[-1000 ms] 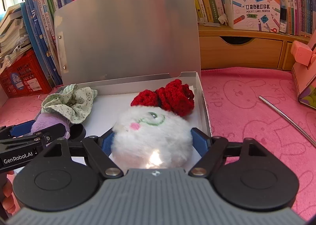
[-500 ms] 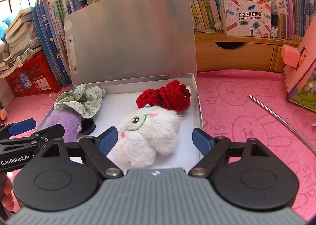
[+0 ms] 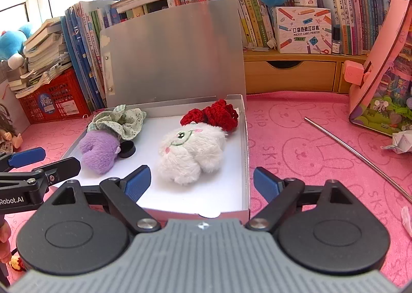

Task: Organize objects
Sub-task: 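Withdraw both open tools from the box back toward the loose items, then close the left tool on the white tissue while the right tool grasps the clear plastic cup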

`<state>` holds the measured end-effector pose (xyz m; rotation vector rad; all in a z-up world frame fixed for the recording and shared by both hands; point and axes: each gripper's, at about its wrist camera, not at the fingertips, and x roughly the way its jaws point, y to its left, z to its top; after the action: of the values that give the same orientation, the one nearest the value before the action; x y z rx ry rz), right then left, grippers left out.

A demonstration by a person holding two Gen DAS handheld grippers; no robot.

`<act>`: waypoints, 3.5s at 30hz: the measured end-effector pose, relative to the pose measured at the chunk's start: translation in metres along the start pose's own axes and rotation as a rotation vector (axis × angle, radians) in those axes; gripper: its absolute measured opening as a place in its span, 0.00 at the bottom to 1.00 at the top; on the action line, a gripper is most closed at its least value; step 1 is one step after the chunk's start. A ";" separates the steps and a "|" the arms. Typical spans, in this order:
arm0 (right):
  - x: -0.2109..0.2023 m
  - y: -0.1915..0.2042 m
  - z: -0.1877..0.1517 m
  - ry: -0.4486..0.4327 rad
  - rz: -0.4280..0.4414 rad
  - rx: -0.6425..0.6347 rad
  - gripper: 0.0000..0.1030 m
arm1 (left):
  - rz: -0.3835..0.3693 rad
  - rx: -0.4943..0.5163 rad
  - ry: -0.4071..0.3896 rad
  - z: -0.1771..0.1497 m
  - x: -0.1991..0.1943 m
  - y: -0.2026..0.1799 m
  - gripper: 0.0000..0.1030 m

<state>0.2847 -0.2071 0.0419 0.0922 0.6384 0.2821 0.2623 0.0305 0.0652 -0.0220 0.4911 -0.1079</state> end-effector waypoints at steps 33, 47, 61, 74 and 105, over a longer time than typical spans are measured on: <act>-0.092 0.001 -0.083 -0.067 0.006 -0.068 0.90 | -0.100 0.004 -0.067 -0.076 -0.119 -0.037 0.95; -0.115 0.005 -0.115 -0.082 0.006 -0.063 0.90 | -0.129 0.035 -0.056 -0.109 -0.134 -0.049 0.95; -0.135 0.006 -0.140 -0.121 -0.033 -0.052 0.90 | -0.154 0.061 -0.069 -0.136 -0.169 -0.056 0.95; -0.139 -0.004 -0.164 -0.121 -0.142 -0.049 0.90 | -0.133 0.037 -0.035 -0.161 -0.181 -0.049 0.95; -0.130 0.027 -0.169 -0.101 -0.139 -0.173 0.82 | -0.119 -0.020 0.034 -0.178 -0.184 -0.040 0.68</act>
<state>0.0772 -0.2189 -0.0143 -0.1032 0.5148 0.1961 0.0134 0.0121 -0.0033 -0.0688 0.5246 -0.2203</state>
